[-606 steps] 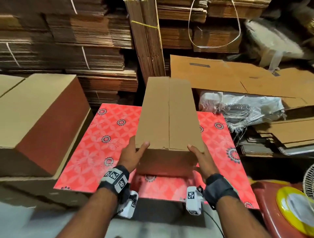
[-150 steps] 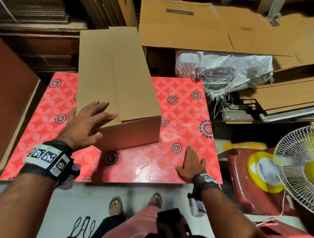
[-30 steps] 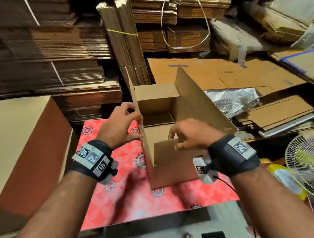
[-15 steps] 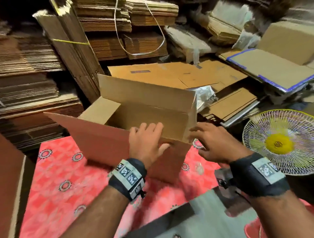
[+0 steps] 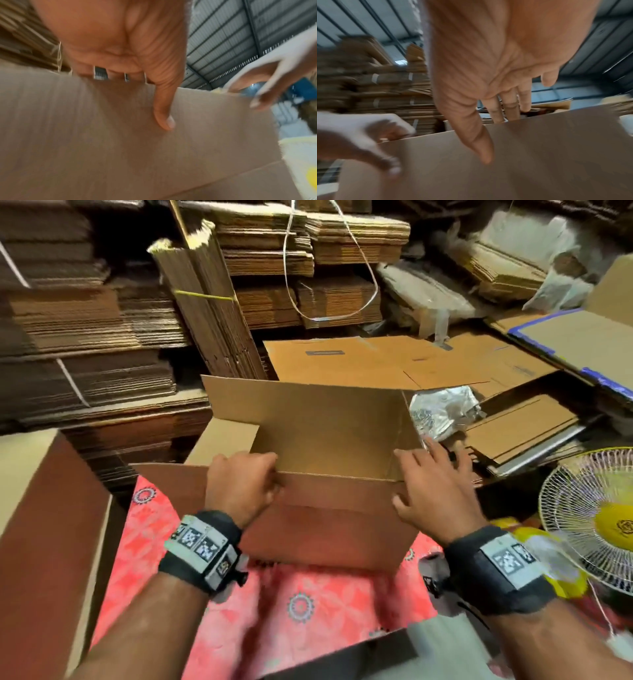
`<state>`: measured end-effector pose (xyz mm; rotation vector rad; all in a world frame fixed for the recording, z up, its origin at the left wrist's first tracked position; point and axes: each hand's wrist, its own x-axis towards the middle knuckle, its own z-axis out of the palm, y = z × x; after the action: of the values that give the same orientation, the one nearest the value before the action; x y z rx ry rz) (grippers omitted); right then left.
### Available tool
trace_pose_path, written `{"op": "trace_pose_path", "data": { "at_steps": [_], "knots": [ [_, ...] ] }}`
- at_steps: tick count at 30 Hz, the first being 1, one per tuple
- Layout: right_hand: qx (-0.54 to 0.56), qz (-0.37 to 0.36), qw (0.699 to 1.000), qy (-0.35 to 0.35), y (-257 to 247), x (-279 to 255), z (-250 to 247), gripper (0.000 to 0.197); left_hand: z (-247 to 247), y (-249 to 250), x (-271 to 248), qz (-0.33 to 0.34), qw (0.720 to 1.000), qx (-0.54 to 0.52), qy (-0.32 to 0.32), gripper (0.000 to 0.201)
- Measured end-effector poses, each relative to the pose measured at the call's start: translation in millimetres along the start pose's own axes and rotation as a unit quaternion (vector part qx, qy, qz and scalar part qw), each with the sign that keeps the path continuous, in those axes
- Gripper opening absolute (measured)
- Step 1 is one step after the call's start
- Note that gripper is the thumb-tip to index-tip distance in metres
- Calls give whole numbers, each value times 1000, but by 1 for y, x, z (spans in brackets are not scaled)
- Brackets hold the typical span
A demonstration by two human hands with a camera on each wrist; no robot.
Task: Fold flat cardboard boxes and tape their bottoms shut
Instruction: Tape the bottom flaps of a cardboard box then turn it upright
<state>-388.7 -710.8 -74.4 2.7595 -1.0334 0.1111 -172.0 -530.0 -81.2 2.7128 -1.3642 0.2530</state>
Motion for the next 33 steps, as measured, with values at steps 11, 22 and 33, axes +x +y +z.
{"op": "trace_pose_path", "data": {
  "at_steps": [11, 22, 33],
  "knots": [
    [54, -175, 978, -96, -88, 39, 0, 50, -48, -44, -12, 118, 968, -117, -188, 40],
    [21, -277, 956, -92, -80, 38, 1, 45, -57, -59, 99, 198, 861, 381, -273, 27],
    [79, -294, 951, -53, -71, 41, 8, 18, 29, -36, 100, 315, 747, 420, -408, 71]
  ]
}}
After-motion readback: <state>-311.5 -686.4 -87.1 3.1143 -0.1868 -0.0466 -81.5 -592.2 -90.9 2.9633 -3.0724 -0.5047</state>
